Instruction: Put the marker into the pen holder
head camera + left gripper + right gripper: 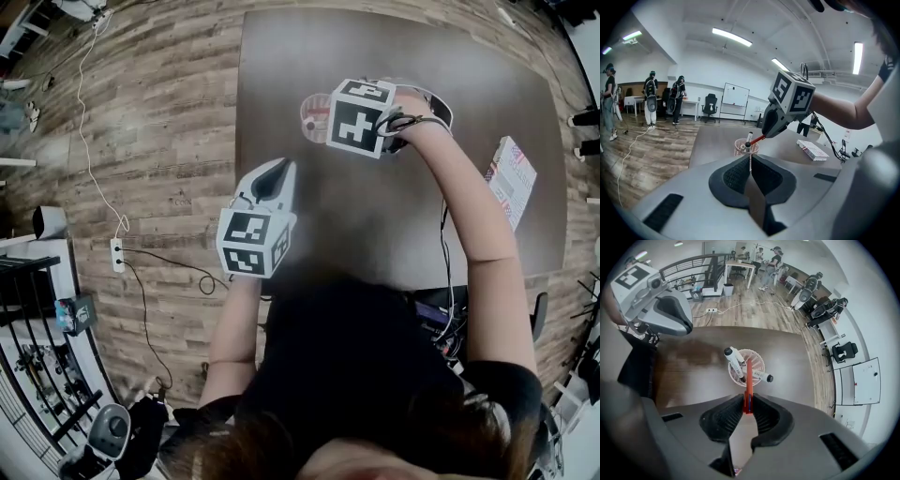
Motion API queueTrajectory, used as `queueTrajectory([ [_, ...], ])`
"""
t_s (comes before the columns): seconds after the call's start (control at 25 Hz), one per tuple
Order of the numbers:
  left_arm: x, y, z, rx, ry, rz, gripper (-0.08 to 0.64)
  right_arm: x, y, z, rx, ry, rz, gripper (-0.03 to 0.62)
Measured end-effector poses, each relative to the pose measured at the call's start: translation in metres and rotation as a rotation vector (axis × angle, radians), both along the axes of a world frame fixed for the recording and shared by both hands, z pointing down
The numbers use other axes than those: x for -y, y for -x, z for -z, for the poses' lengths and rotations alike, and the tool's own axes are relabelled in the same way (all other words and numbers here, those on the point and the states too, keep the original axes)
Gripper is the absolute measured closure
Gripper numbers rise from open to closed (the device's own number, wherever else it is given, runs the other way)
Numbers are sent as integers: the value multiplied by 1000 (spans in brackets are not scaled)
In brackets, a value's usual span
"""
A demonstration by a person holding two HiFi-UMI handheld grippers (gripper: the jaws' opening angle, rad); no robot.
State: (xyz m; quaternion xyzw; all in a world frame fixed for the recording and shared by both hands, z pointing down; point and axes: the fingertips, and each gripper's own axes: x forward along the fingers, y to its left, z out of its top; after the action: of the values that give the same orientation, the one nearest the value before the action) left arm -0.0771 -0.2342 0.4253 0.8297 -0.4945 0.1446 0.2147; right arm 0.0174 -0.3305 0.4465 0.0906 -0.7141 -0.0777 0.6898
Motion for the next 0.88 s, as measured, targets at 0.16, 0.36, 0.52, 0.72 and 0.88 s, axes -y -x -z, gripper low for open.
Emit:
queueTrajectory([
  [0.16, 4, 2, 1, -9, -8, 23, 532, 3, -2, -6, -18, -5, 21, 512],
  [0.36, 6, 8, 1, -17, -5, 32, 532, 6, 2, -5, -18, -27, 45, 511],
  [0.52, 6, 6, -3, -18, 1, 29, 532, 10, 8, -2, 24, -50, 50, 508],
  [0.72, 6, 4, -4, -29, 8, 29, 532, 10, 14, 2, 50, -58, 66, 509],
  [0.88, 6, 6, -3, -31, 3, 37, 532, 8, 11, 3, -5, -54, 107, 511],
])
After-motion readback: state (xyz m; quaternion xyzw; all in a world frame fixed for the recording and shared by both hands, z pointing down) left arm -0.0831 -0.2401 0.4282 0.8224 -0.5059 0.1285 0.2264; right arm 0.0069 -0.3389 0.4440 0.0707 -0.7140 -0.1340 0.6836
